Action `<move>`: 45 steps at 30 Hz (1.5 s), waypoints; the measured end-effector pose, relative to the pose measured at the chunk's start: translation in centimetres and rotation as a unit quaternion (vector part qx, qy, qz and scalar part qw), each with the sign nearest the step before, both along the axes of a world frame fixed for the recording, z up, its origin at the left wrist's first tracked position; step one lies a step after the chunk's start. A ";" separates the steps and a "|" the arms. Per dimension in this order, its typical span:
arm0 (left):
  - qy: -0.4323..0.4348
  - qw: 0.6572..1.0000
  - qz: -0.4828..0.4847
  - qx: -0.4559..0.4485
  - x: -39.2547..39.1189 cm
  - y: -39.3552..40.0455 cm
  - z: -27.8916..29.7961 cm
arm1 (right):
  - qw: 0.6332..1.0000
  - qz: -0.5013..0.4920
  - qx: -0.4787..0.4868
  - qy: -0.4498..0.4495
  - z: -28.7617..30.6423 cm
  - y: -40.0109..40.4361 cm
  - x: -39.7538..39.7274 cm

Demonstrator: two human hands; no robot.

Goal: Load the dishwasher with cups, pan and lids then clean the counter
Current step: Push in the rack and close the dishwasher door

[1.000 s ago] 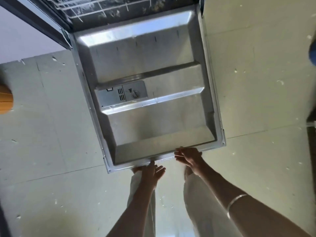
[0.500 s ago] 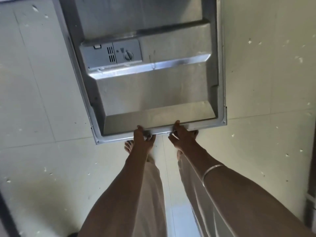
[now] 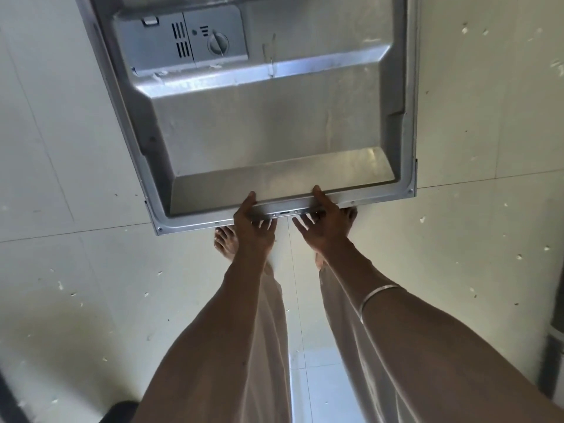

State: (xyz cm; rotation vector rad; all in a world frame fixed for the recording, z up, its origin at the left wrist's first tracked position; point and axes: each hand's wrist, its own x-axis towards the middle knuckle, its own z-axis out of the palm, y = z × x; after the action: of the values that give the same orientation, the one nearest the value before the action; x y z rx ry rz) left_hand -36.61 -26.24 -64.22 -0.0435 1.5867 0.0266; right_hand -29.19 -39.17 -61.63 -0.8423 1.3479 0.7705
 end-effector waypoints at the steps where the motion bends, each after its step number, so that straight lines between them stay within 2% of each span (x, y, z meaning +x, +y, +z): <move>1: -0.024 0.999 -0.008 0.021 0.3 0.0 0.9 | 1.000 0.008 0.005 -0.002 -0.2 -0.2 0.1; 5: -0.066 0.997 -0.018 0.044 0.0 0.0 1.4 | 1.000 0.010 0.022 -0.006 -0.9 -0.5 0.3; 9: -0.071 0.995 -0.036 0.054 -0.3 0.5 2.6 | 0.998 0.045 0.052 -0.011 0.9 -0.7 0.8; 12: -0.036 0.998 -0.042 0.034 -0.6 0.5 4.3 | 0.998 0.048 0.046 -0.011 3.3 -0.7 1.1; 16: 0.019 0.997 -0.054 0.058 -0.3 0.2 8.6 | 0.999 0.034 -0.004 -0.018 7.5 0.1 0.8; 19: 0.027 0.994 -0.047 0.093 0.6 -0.1 13.3 | 0.997 0.059 -0.018 -0.041 12.6 1.5 0.9; 28: -0.051 0.990 -0.011 0.128 3.2 0.5 28.5 | 0.992 0.079 -0.058 -0.076 26.1 3.4 2.2; 30: -0.079 0.987 0.018 0.138 4.5 1.1 31.7 | 0.988 0.091 -0.080 -0.091 29.1 3.9 2.8; 35: -0.071 0.983 -0.029 0.167 8.4 2.6 40.1 | 0.970 0.102 -0.163 -0.147 36.0 7.3 4.5; 38: -0.070 0.978 -0.019 0.195 10.8 4.2 44.8 | 0.959 0.085 -0.214 -0.164 39.8 9.6 7.4; 42: -0.082 0.963 -0.035 0.252 13.7 6.0 49.5 | 0.924 0.109 -0.244 -0.274 43.6 11.8 11.3; 45: -0.094 0.947 -0.040 0.303 15.9 8.0 52.0 | 0.902 0.142 -0.223 -0.341 46.1 13.1 14.8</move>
State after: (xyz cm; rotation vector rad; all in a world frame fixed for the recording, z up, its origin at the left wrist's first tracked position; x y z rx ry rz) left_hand -20.67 -18.24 -12.18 0.4871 1.3315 0.4335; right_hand -14.37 -26.10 -15.57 -1.5311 0.7701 0.3115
